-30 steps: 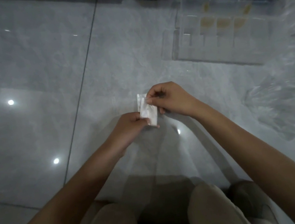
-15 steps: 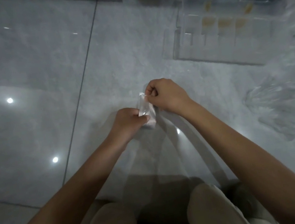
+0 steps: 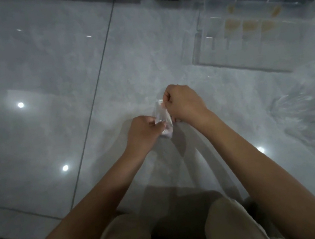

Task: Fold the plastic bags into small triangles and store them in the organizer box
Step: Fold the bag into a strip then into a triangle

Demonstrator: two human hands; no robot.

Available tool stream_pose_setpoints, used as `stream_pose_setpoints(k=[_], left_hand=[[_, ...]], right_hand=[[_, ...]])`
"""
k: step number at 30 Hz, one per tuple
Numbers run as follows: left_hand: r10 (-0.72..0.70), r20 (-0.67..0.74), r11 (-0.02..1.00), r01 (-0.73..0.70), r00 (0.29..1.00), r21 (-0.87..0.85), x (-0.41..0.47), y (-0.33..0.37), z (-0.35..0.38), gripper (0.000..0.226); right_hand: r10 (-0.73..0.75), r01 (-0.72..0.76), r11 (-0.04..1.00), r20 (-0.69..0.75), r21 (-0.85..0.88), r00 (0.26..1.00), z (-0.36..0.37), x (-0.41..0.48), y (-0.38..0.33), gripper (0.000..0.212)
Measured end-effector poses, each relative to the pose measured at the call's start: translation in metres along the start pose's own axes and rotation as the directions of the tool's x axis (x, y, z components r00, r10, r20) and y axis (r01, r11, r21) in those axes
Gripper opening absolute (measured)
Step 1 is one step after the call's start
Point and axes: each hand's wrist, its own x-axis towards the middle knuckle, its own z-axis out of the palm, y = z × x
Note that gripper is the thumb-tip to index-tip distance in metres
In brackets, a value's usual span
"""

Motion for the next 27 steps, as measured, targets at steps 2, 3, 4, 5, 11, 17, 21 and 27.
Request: stream_pose_setpoints(k=[2, 3, 4, 5, 11, 17, 21, 27], left_hand=[[-0.022, -0.013, 0.999, 0.023, 1.0, 0.032, 0.004, -0.001, -0.001, 0.051], [-0.024, -0.013, 0.998, 0.025, 1.0, 0.051, 0.006, -0.002, -0.002, 0.053], [-0.022, -0.008, 0.998, 0.022, 1.0, 0.066, 0.008, -0.002, -0.003, 0.054], [-0.022, -0.003, 0.997, 0.022, 1.0, 0.078, 0.009, -0.002, -0.003, 0.055], [-0.017, 0.014, 0.998, 0.016, 1.0, 0.066, 0.012, -0.001, -0.004, 0.039], [-0.028, 0.049, 0.994, 0.023, 0.998, 0.108, 0.014, 0.001, -0.006, 0.043], [0.041, 0.078, 0.999, -0.039, 0.996, -0.032, -0.01, 0.01, -0.011, 0.022], [0.632, 0.094, 0.525, -0.514, 0.769, 0.678, -0.047, -0.015, -0.012, 0.053]], right_hand=[[0.004, -0.005, 0.999, -0.012, -0.045, 1.0, 0.001, -0.001, -0.001, 0.019], [0.004, -0.005, 0.998, -0.018, -0.065, 1.0, 0.001, -0.001, -0.002, 0.02], [0.002, -0.004, 0.997, -0.02, -0.076, 1.0, 0.001, -0.001, -0.003, 0.02], [0.001, -0.002, 0.997, -0.02, -0.082, 1.0, 0.0, -0.001, -0.003, 0.02], [0.045, -0.045, 0.996, -0.009, -0.081, 0.999, -0.009, 0.001, 0.001, 0.014], [0.093, -0.094, 0.995, 0.02, 0.021, 0.995, -0.012, 0.007, 0.004, 0.018], [0.116, -0.116, 0.993, 0.045, 0.012, 0.992, -0.013, 0.008, 0.003, 0.019], [0.136, -0.138, 0.99, 0.076, 0.024, 0.988, -0.015, 0.009, 0.002, 0.019]])
